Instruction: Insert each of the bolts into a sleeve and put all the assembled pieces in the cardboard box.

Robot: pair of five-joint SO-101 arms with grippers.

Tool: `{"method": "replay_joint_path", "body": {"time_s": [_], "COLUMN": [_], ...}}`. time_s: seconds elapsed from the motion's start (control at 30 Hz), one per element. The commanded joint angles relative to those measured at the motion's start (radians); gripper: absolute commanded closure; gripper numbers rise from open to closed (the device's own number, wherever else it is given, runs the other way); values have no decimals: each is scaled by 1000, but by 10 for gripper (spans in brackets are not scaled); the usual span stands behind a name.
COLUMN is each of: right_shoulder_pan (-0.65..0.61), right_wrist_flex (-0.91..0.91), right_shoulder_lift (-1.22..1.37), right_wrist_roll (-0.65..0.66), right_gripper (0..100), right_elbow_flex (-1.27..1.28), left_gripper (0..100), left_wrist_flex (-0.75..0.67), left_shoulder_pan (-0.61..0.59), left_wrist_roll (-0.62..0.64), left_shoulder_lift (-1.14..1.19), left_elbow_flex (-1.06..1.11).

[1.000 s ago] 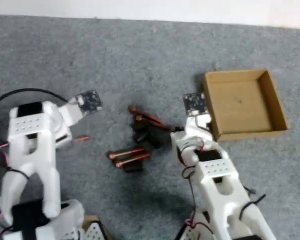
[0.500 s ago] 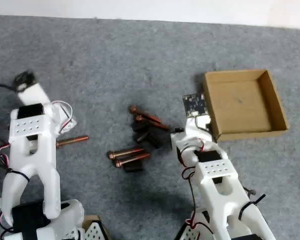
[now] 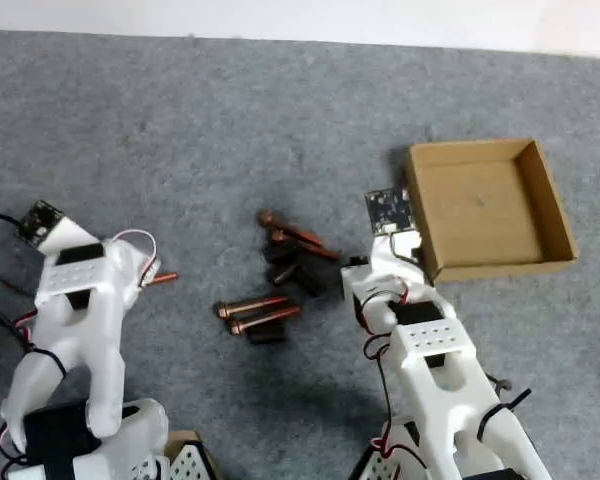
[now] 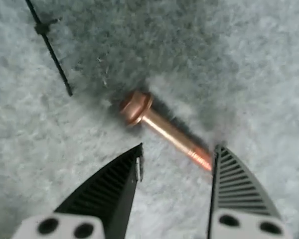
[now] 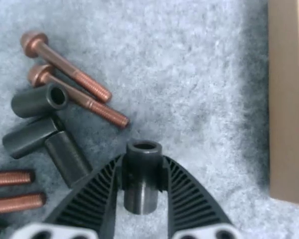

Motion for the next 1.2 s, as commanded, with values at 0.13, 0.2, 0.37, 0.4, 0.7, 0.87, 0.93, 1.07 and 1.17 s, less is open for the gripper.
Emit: {"method": "replay_joint_path", "body": {"time_s": [0.13, 0.2, 0.37, 0.4, 0.7, 0.87, 0.93, 1.07, 1.17], "right_shoulder_pan": [15, 15, 15, 15, 15, 15, 15, 15, 15], "right_wrist_flex": [-25, -25, -25, -25, -25, -25, -25, -25, -25], "right_shoulder_lift": [-27, -27, -27, -27, -27, -27, -27, -27, -27], "right_wrist_roll": [12, 12, 12, 12, 12, 12, 12, 12, 12], "right_gripper": [994, 994, 994, 994, 994, 994, 994, 994, 994], "right_elbow_flex": [-4, -4, -4, -4, -4, -2, -2, -2, -2], "left_gripper": [787, 787, 787, 787, 787, 787, 787, 902, 988], "left_wrist_flex": [-140, -155, -130, -106, -54, -54, -54, -55, -55], "left_shoulder_pan": [16, 16, 15, 13, 8, 10, 10, 8, 8], "left_wrist_roll": [54, 54, 55, 57, 58, 58, 58, 58, 58], "left_shoulder_lift": [-15, 25, 139, 154, 213, 231, 237, 240, 240], "left_elbow_flex": [36, 28, -64, -79, -125, -127, -127, -127, -127]}}
